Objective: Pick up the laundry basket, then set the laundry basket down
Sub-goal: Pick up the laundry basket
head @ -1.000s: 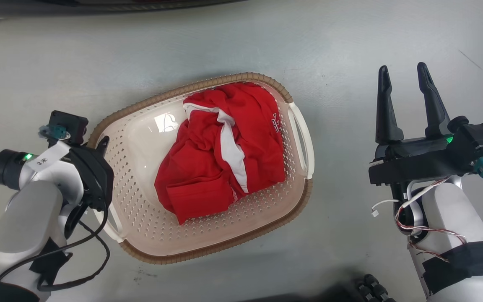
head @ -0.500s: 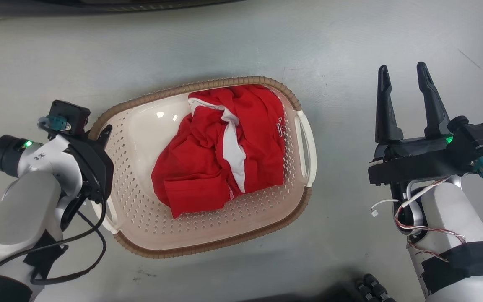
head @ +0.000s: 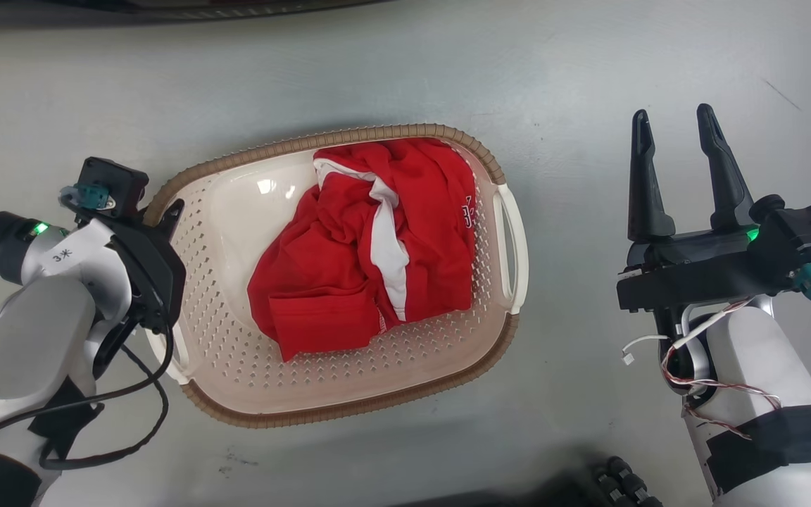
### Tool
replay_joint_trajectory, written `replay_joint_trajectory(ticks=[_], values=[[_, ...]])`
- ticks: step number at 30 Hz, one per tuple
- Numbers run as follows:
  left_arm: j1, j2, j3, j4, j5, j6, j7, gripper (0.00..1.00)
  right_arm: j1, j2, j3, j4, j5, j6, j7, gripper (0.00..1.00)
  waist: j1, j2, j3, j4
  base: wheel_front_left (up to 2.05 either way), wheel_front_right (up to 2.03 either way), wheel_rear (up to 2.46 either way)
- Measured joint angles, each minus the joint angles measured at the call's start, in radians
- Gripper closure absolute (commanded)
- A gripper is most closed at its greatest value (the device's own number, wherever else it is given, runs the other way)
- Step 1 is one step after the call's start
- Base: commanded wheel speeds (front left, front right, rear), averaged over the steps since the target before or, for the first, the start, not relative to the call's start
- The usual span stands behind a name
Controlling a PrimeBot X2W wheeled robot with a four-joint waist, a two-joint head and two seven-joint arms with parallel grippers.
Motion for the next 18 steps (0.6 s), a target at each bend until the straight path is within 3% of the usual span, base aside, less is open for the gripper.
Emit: replay_joint_trajectory(ticks=[5, 6, 8, 18], values=[[-0.015, 0.004, -0.019, 0.009, -0.012, 0.000, -0.009, 1.00, 0.000, 0.002, -0.003, 0.000, 0.000, 0.007, 0.000, 0.00, 0.0000, 0.0000, 0.003, -0.003, 0.00, 0.00, 0.00], [-0.016, 0.003, -0.019, 0.014, -0.019, 0.000, -0.012, 0.76, 0.000, 0.002, -0.004, 0.000, 0.000, 0.007, 0.000, 0.00, 0.0001, 0.0000, 0.003, -0.004, 0.00, 0.00, 0.00], [-0.017, 0.001, -0.019, 0.028, -0.022, 0.000, -0.015, 0.00, 0.000, 0.003, -0.005, 0.000, -0.002, 0.007, 0.000, 0.00, 0.0000, 0.0001, 0.004, -0.004, 0.00, 0.00, 0.00], [-0.030, -0.017, -0.023, 0.063, -0.065, 0.001, -0.076, 0.00, 0.000, 0.005, -0.012, 0.008, -0.020, 0.008, 0.000, 0.00, 0.0001, 0.0001, -0.005, 0.004, 0.00, 0.00, 0.00]])
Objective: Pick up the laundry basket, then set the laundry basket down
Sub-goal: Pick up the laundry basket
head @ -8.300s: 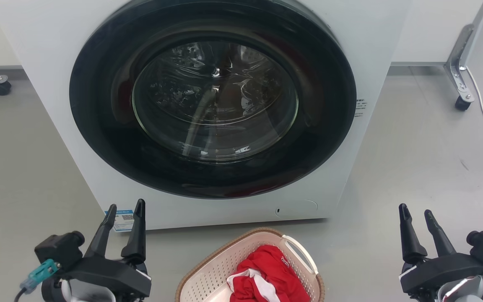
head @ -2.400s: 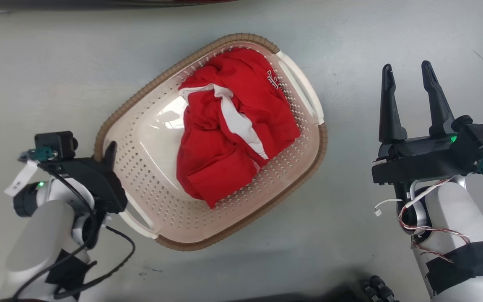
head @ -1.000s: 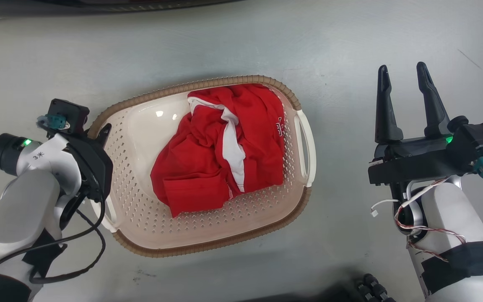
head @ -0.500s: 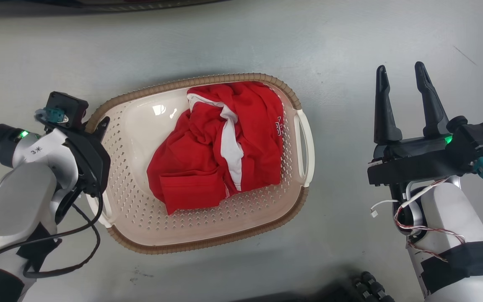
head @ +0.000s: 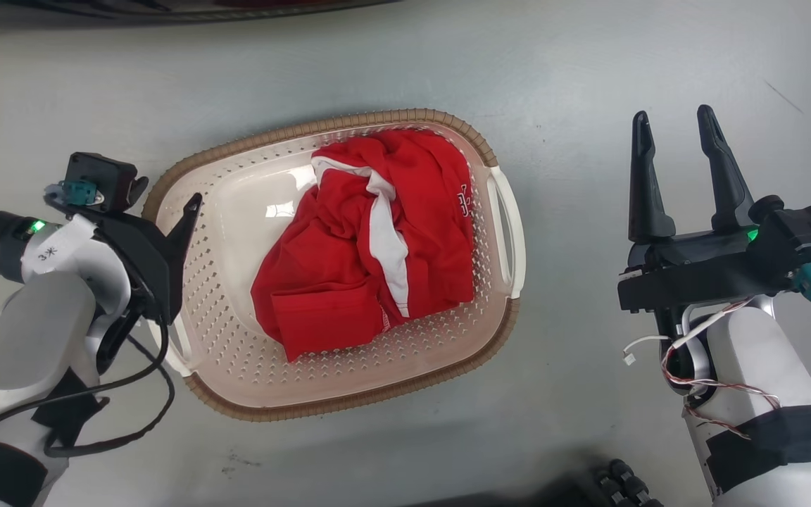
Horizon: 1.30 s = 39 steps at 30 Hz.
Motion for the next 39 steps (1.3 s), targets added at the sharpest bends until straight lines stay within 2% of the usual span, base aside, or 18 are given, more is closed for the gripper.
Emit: replay_joint_trajectory(ticks=[6, 10, 17, 28, 39], values=[[0.022, -0.045, 0.066, 0.038, -0.047, 0.002, -0.082, 0.00, 0.002, 0.000, -0.013, 0.017, -0.001, 0.008, 0.000, 0.00, 0.0000, 0.0000, -0.033, 0.010, 0.00, 0.00, 0.00], [0.066, -0.082, 0.110, 0.049, -0.091, 0.028, -0.154, 0.00, 0.011, -0.008, -0.022, 0.028, -0.009, 0.011, 0.000, 0.00, 0.0000, 0.0000, -0.066, 0.019, 0.00, 0.00, 0.00], [0.132, -0.141, 0.166, 0.042, -0.139, 0.046, -0.291, 0.00, 0.048, -0.025, -0.038, 0.038, -0.013, 0.016, 0.000, 0.00, -0.0001, 0.0000, -0.142, 0.040, 0.00, 0.00, 0.00], [0.242, -0.161, 0.229, -0.040, -0.136, 0.099, -0.303, 0.00, 0.112, -0.033, -0.048, 0.043, -0.026, 0.017, 0.000, 0.00, -0.0002, -0.0001, -0.293, 0.069, 0.00, 0.00, 0.00], [0.369, -0.164, 0.296, -0.220, -0.050, 0.180, -0.302, 0.00, 0.171, -0.042, -0.066, 0.030, -0.026, 0.017, 0.000, 0.00, -0.0002, -0.0001, -0.441, 0.084, 0.00, 0.00, 0.00]])
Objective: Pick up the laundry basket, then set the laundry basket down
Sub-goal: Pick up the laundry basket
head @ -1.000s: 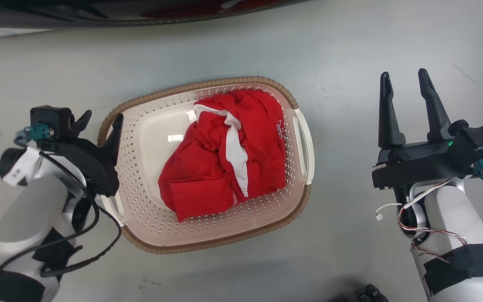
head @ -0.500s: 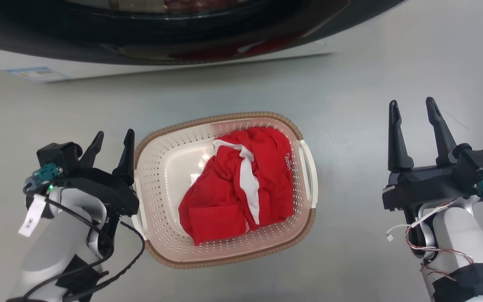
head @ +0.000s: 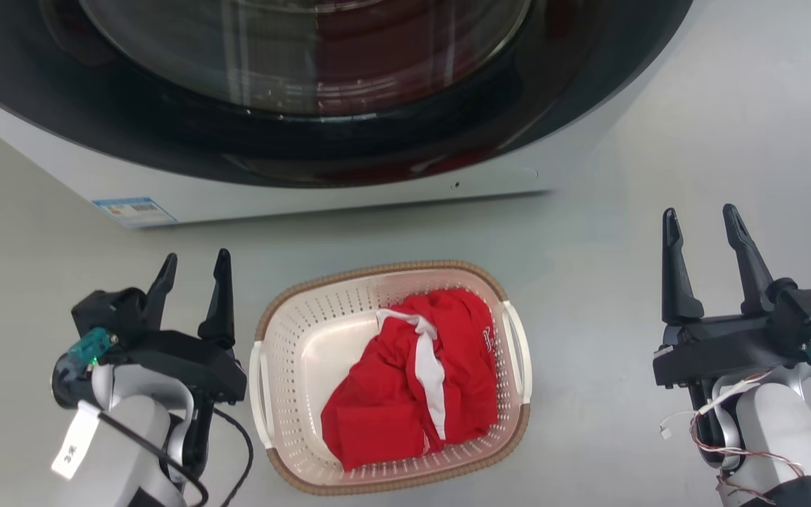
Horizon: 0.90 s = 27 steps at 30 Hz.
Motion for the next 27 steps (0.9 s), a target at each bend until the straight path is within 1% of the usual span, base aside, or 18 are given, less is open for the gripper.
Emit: replay_joint_trajectory(ticks=[5, 13, 19, 27], values=[[0.079, 0.008, 0.020, -0.105, 0.055, 0.024, 0.000, 0.00, 0.036, -0.003, -0.004, -0.016, 0.000, 0.000, 0.000, 0.00, 0.0001, 0.0000, -0.075, 0.006, 0.00, 0.00, 0.00], [0.205, 0.029, 0.047, -0.260, 0.125, 0.046, 0.000, 0.00, 0.131, -0.002, 0.003, -0.030, -0.002, 0.008, 0.000, 0.00, 0.0000, 0.0000, -0.194, 0.014, 0.00, 0.00, 0.00], [0.310, 0.035, 0.068, -0.349, 0.162, 0.059, 0.000, 0.00, 0.201, -0.002, 0.003, -0.041, -0.002, 0.008, 0.000, 0.00, 0.0000, 0.0000, -0.273, 0.018, 0.00, 0.00, 0.00], [0.394, 0.037, 0.101, -0.436, 0.188, 0.068, 0.000, 0.00, 0.276, -0.002, 0.002, -0.062, -0.002, 0.007, 0.000, 0.00, 0.0000, 0.0000, -0.350, 0.023, 0.00, 0.00, 0.00]])
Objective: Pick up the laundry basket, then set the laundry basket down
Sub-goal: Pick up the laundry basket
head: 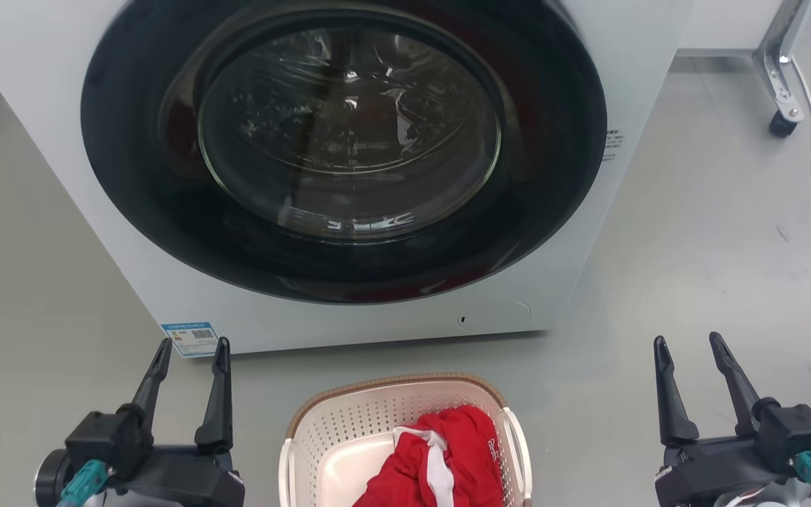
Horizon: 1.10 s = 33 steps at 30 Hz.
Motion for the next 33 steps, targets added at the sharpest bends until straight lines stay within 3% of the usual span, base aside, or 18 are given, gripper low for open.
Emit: replay_joint_trajectory(ticks=[16, 33], values=[[0.121, 0.005, 0.062, -0.067, 0.049, 0.008, 0.000, 0.00, 0.085, 0.003, -0.001, -0.049, 0.000, -0.017, 0.000, 0.00, 0.0000, -0.0001, -0.062, 0.017, 0.00, 0.00, 0.00], [0.142, -0.023, 0.098, -0.101, 0.085, 0.009, 0.000, 0.00, 0.091, -0.001, -0.006, -0.099, 0.000, -0.027, 0.018, 0.00, 0.0002, 0.0001, -0.064, 0.010, 0.00, 0.00, 0.00]])
